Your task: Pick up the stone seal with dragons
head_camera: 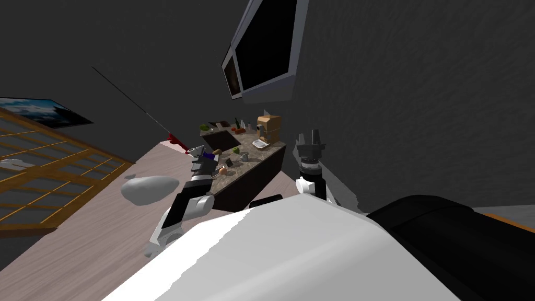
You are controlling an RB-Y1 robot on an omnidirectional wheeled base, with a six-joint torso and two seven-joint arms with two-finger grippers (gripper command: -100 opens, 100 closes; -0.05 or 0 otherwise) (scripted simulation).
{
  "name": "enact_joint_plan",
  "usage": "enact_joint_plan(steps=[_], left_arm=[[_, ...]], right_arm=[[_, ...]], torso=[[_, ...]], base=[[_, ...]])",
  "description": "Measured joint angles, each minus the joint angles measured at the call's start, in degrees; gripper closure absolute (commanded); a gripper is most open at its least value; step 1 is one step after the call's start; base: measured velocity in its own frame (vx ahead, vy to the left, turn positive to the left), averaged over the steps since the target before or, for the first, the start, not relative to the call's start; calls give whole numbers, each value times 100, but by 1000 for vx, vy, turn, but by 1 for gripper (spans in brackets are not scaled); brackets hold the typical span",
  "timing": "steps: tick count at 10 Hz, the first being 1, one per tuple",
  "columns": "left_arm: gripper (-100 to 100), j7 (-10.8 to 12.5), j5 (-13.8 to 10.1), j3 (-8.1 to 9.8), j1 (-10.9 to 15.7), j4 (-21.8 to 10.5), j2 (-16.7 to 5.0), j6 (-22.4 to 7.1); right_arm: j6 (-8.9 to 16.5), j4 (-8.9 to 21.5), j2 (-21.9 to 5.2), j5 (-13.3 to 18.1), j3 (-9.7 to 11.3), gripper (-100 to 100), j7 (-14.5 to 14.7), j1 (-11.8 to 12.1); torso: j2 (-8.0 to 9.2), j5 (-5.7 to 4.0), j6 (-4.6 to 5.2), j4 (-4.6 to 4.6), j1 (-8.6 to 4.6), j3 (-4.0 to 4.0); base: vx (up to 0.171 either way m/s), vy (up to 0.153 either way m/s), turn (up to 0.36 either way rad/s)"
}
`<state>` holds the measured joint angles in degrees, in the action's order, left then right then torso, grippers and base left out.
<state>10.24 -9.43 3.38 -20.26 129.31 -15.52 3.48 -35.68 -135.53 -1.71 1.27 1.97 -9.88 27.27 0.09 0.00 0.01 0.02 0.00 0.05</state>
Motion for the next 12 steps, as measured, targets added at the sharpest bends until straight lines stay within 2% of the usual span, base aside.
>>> enact_joint_plan(steps=[7,10,12], left_arm=[[-100,293,-618,217,446,-142,-678,-1140],[-100,496,-975,370,630,-233,-1083,-1625],[-100,558,-1063,397,705,-287,-1176,-1883]], right_arm=[[0,0,0,0,0,0,0,1],[0,0,0,0,0,0,0,0],[0,0,0,0,-1,0,0,1]], torso=[[-2,1,-3,-1,1,-1],[-2,0,0,-1,1,-1],[-5,1,-4,-1,2,-3]], base=[[-20,-4,-87],[-20,-3,-99],[-11,-3,-45]])
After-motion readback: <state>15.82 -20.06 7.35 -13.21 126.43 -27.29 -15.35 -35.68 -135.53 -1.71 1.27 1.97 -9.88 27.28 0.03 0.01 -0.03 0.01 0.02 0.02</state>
